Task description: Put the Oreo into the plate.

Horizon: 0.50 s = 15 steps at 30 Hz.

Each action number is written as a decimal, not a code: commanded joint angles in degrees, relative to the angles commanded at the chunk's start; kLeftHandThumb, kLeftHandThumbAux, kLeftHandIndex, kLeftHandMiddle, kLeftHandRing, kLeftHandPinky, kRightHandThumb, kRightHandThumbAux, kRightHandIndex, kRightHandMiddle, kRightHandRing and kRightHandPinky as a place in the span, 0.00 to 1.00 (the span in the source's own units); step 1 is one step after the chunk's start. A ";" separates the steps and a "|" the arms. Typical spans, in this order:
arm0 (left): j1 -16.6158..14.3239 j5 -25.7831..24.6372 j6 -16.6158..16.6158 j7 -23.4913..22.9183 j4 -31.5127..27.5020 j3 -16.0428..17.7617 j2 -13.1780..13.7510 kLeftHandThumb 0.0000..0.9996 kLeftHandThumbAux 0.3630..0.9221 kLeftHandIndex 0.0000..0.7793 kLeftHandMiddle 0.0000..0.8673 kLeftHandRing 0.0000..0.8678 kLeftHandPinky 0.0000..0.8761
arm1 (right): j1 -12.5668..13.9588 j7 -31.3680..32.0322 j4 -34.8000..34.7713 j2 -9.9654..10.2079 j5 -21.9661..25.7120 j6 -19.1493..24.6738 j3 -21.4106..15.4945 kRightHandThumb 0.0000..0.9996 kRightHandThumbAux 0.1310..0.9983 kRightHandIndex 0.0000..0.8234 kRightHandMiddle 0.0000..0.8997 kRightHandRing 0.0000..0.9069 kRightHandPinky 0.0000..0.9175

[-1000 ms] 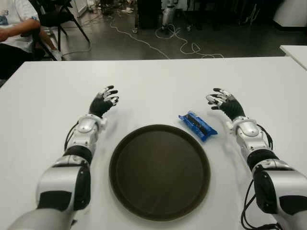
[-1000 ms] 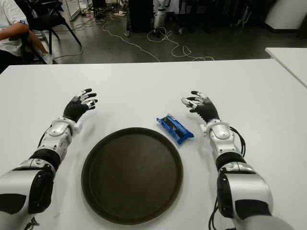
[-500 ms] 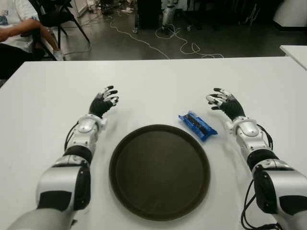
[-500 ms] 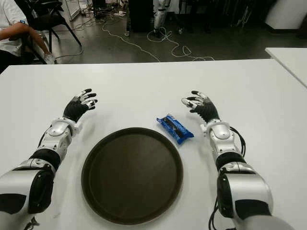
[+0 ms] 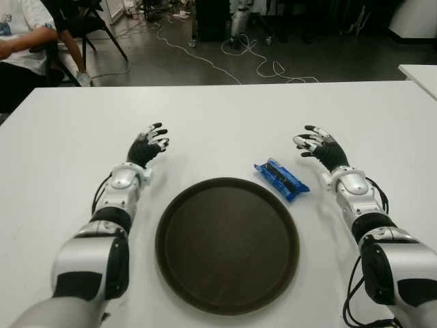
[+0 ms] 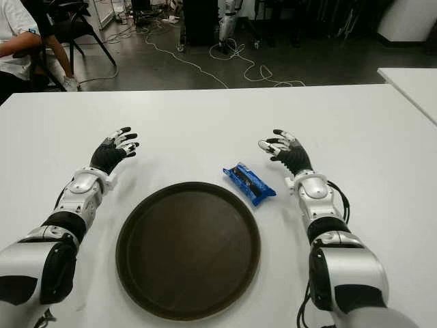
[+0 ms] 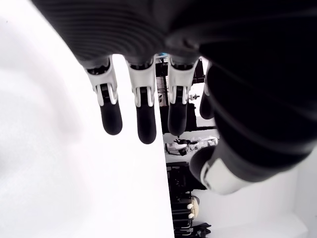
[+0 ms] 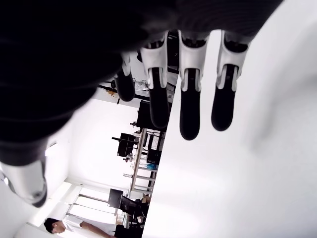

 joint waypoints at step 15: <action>0.06 -0.01 -0.38 0.02 0.05 0.02 -0.04 0.04 0.68 0.16 0.22 0.22 0.22 | 0.39 -3.41 -0.12 -0.05 -2.32 -0.99 1.63 0.13 0.55 0.20 0.31 0.35 0.39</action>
